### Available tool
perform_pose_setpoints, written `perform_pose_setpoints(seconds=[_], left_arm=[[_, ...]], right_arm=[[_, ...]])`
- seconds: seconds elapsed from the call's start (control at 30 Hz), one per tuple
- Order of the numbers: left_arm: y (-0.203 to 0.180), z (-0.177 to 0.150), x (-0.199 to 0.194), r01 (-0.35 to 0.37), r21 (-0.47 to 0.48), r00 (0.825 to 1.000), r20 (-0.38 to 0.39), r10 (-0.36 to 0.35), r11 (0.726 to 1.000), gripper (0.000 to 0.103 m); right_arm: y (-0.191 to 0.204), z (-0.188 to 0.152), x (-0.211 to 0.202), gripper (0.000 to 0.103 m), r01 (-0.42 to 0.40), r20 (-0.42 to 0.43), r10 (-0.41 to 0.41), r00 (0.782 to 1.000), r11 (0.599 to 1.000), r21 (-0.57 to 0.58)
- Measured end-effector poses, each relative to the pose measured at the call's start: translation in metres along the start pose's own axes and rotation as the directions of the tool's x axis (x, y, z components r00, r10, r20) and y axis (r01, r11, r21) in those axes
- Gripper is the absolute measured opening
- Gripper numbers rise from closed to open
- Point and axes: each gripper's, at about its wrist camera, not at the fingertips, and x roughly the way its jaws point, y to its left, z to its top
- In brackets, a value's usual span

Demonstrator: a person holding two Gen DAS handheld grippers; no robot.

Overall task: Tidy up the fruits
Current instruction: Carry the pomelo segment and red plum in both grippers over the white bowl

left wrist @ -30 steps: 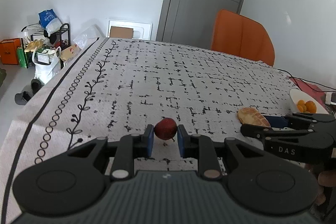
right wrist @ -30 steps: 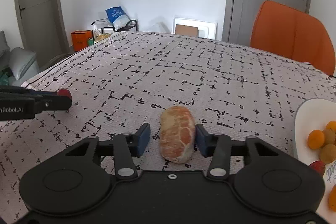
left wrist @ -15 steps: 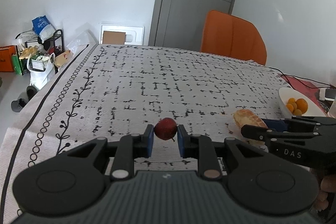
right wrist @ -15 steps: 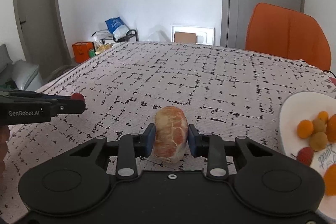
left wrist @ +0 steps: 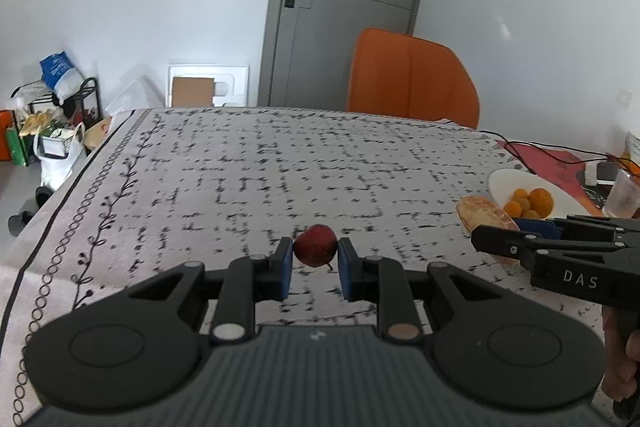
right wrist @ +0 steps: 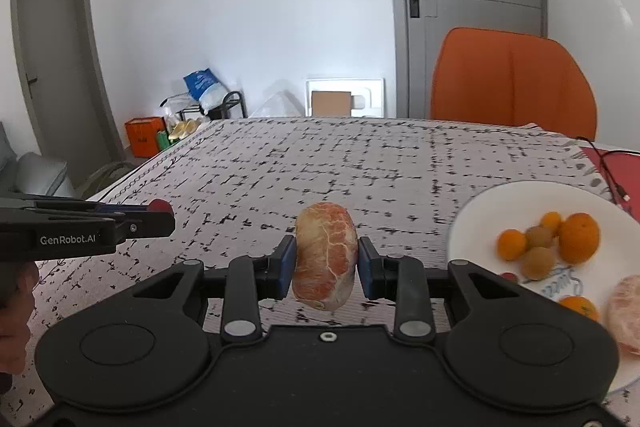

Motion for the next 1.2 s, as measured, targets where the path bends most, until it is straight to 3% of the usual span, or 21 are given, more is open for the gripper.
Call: perform_pose_setpoints(seconds=[1.2], left_arm=[[-0.106,0.013,0.028,0.141,0.118,0.99,-0.003,-0.141,0.983,0.022]], right_arm=[[-0.112,-0.022,-0.06,0.031,0.222,0.053,-0.233,0.971,0.962,0.156]])
